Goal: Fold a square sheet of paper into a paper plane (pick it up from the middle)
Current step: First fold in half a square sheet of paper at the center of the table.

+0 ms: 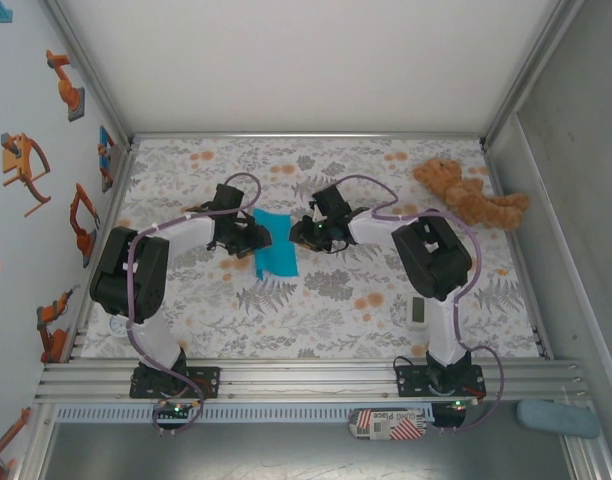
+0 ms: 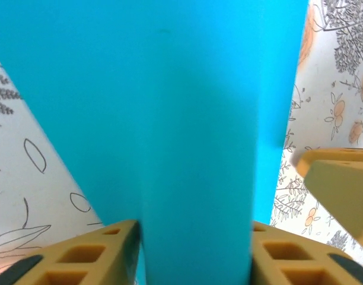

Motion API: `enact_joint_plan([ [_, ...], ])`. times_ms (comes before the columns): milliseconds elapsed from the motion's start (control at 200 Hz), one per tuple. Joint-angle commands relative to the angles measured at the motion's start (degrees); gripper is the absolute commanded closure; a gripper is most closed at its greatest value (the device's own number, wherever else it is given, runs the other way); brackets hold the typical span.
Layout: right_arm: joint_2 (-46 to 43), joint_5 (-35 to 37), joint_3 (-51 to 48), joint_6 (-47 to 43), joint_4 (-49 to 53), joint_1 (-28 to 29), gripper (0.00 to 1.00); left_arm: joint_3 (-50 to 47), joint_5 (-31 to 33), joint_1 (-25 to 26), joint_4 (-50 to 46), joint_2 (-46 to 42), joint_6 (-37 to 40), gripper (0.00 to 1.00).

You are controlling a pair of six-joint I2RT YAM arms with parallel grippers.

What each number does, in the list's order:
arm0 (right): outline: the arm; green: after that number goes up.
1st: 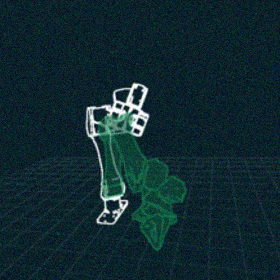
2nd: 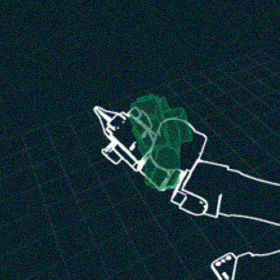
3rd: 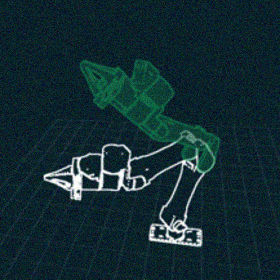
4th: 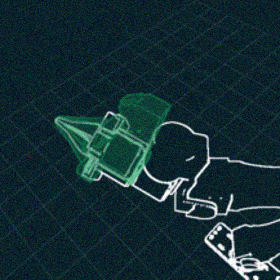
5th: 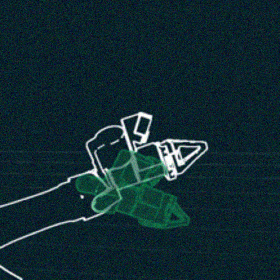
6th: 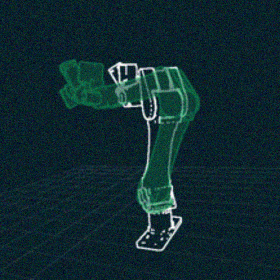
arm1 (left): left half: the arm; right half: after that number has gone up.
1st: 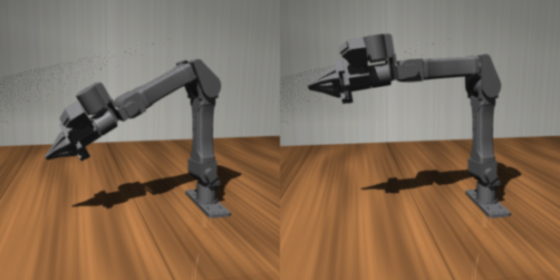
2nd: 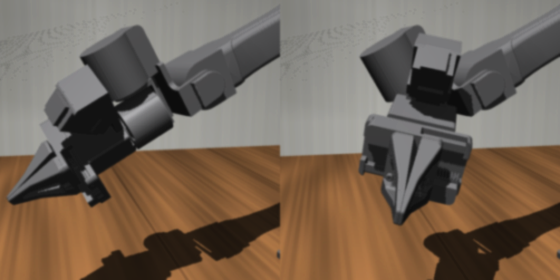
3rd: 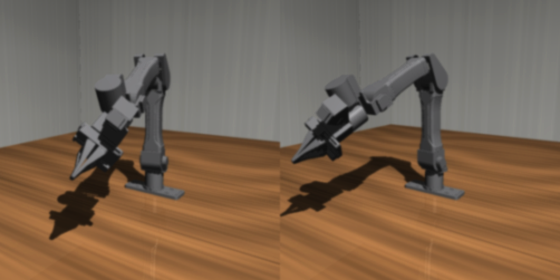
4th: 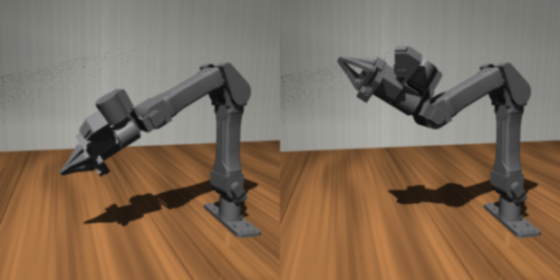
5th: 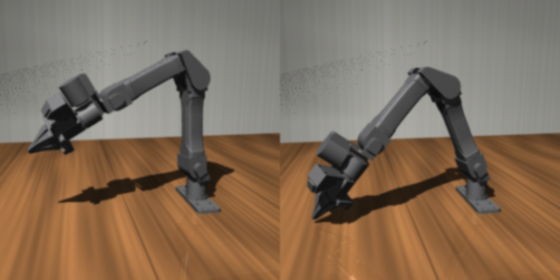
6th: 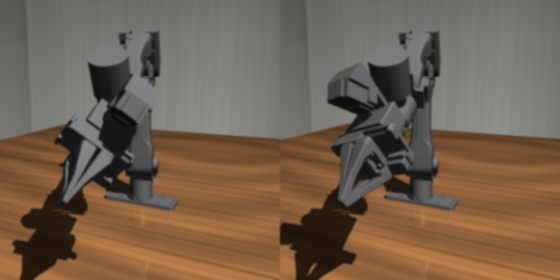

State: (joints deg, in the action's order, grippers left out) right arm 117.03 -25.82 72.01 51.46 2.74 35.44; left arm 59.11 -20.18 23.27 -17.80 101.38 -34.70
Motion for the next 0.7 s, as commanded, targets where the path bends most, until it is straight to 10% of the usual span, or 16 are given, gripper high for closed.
enact_joint_plan([
  [0,-6.0,4.3,-2.3,-1.3,-0.2,-1.3,0.67,1.6,0.3,0.2,-0.8,-2.5,2.8,0.61],
  [696,-13.7,-17.7,-6.3,0.9,-19.5,-11.4,0.26,6.1,-22.7,-2.0,8.8,-14.1,-2.6,0.65],
])
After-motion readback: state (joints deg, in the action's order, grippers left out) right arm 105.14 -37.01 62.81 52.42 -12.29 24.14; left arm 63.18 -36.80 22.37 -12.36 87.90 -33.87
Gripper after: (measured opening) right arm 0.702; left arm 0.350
